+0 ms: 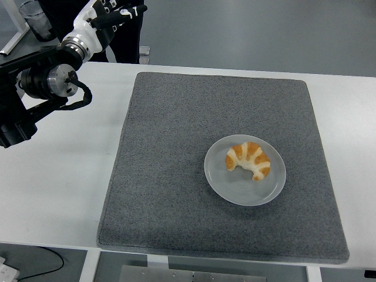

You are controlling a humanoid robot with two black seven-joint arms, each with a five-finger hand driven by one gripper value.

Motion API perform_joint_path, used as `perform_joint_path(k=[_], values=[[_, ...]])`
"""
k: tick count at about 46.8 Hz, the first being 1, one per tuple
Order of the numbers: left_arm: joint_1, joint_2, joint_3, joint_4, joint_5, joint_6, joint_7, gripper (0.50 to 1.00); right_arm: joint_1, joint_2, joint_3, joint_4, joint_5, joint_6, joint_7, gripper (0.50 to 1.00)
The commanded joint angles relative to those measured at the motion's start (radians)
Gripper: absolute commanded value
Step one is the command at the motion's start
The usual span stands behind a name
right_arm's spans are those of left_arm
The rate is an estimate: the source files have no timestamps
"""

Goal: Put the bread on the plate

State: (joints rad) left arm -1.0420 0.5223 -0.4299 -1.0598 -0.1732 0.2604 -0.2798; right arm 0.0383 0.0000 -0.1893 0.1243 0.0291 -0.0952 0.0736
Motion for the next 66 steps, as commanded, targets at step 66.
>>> perform_joint_path(k=[66], values=[[0.148,-0.328,-0.277,0.290,-0.032,-0.082,-0.097,1.000,-0.006,0.000,0.001,0.012,0.009,0.000,0.002,0.952]])
